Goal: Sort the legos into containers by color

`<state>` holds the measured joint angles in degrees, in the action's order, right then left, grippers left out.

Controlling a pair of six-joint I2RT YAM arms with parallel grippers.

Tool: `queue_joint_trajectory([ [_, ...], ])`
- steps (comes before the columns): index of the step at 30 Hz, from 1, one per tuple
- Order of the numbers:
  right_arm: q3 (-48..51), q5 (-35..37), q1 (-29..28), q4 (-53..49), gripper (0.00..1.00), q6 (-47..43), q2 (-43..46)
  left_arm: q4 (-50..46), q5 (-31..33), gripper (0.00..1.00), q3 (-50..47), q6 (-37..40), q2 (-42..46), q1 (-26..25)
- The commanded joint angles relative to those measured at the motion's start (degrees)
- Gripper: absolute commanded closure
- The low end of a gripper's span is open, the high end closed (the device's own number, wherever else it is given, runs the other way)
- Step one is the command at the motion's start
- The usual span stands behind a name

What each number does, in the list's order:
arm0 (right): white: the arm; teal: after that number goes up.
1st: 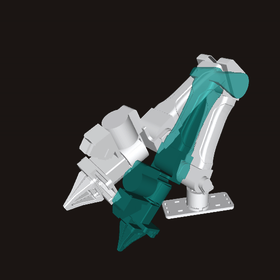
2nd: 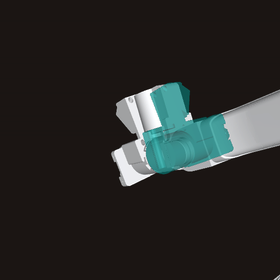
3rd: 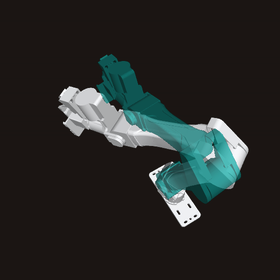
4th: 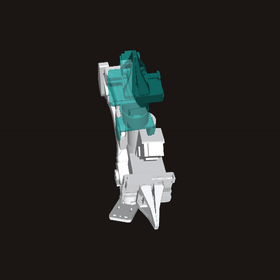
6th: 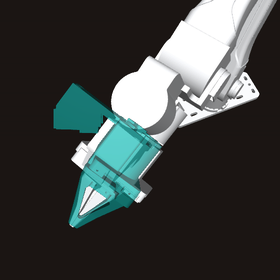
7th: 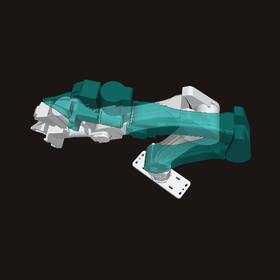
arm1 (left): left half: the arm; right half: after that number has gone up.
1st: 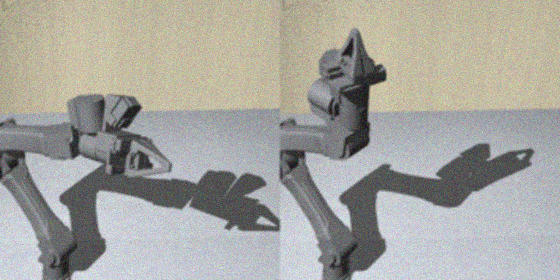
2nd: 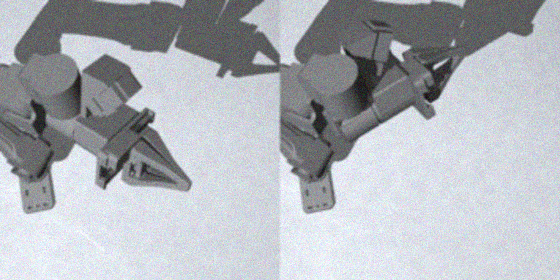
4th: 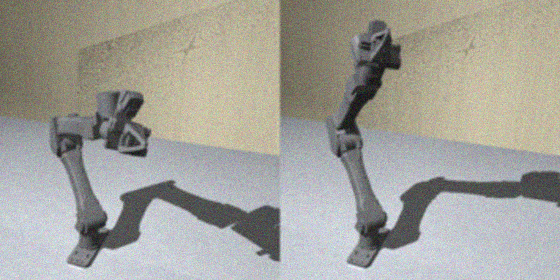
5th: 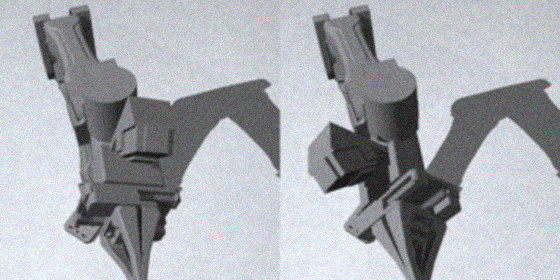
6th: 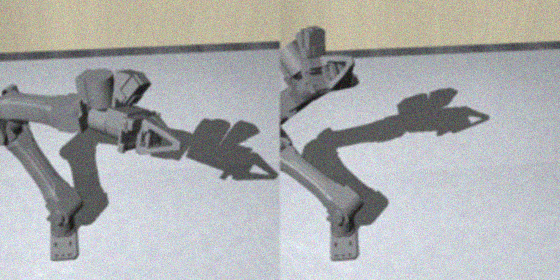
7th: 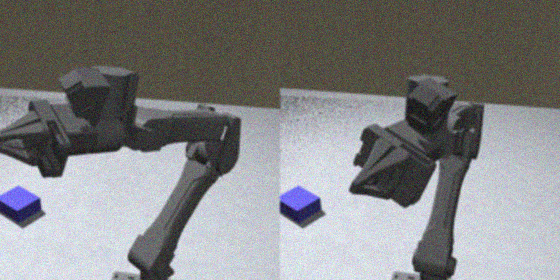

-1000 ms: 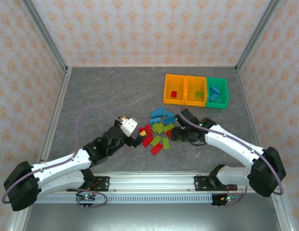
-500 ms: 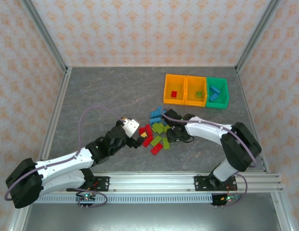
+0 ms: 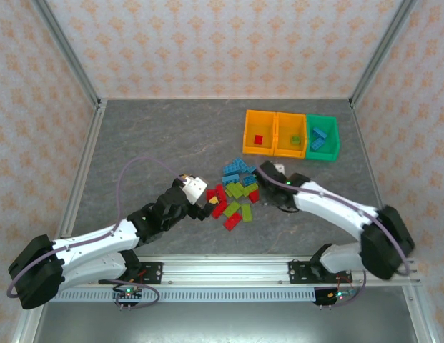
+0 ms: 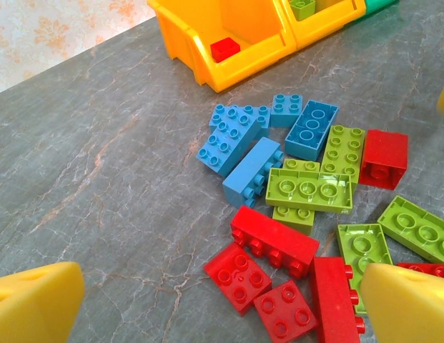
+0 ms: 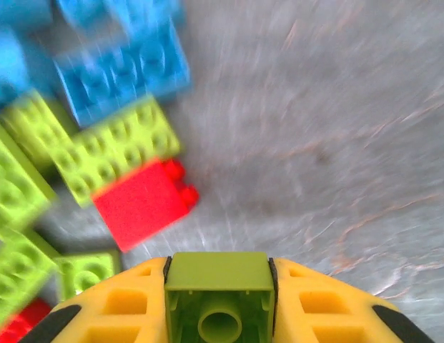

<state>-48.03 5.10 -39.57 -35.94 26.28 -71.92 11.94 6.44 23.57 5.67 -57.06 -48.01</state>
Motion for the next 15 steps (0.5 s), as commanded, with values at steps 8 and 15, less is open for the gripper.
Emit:
queue_joint_trajectory([
  [8,-15.66,5.00,25.47,9.75,0.76,-5.61,-9.38,1.53,0.40,0.00,1.74,0.41,0.10,0.12],
  [15,-36.85,3.83,28.23,5.03,0.73,-7.13,-32.87,0.36,1.22,0.00,1.88,1.10,1.12,0.14],
])
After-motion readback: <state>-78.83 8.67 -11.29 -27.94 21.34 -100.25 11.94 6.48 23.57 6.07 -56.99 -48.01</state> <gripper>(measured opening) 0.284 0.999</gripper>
